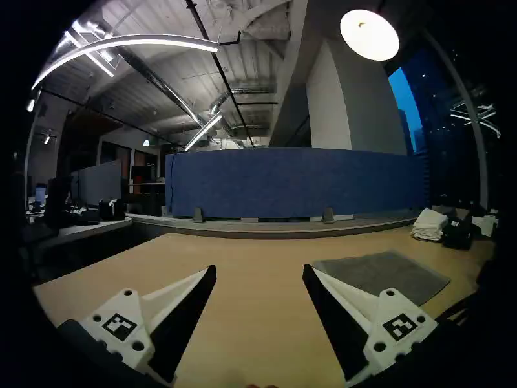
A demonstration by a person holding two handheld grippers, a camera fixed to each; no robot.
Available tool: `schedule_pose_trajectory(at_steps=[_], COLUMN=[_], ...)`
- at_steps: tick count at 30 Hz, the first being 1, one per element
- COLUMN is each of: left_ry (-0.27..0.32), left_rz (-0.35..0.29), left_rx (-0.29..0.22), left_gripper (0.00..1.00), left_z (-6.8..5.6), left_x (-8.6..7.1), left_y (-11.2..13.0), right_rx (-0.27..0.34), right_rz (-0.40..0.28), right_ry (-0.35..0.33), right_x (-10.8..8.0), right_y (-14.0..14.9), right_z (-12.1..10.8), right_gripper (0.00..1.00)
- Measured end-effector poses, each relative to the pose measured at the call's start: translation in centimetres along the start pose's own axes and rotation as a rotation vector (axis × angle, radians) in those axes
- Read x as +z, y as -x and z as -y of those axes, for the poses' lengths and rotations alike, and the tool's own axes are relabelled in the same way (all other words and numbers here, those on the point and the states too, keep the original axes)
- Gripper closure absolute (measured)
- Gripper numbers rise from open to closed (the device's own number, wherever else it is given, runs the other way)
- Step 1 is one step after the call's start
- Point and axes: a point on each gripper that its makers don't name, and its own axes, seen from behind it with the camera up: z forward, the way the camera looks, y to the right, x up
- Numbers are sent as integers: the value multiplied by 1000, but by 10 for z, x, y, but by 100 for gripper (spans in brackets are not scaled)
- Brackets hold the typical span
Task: Fold towel
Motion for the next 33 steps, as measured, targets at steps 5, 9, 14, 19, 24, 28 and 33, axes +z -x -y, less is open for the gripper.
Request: schedule_pose_trajectory(at_steps=[5, 9, 14, 19, 24, 28, 33], left_ry=[0, 3, -23, -31, 15, 69, 118], left_rz=[-1, 0, 10, 57, 148, 198, 239], left_rx=[0, -1, -18, -67, -96, -116, -107], left_gripper=[0, 0, 0, 0, 0, 0, 0], left_z=[0, 0, 7, 6, -12, -29, -44], left_x=[0, 0, -2, -8, -20, -35, -49], left_y=[0, -3, -6, -17, -40, -64, -99], right_rx=[-1, -7, -23, -31, -12, 5, 18], right_rz=[-1, 2, 9, 7, 48, 81, 98], right_ry=[0, 0, 4, -29, -64, -76, -87], right_x=[0, 1, 3, -2, -17, -28, -34], right_y=[0, 1, -6, -39, -80, -119, -168], right_z=[0, -1, -2, 9, 24, 33, 44], right_gripper=[0, 0, 0, 0, 0, 0, 0])
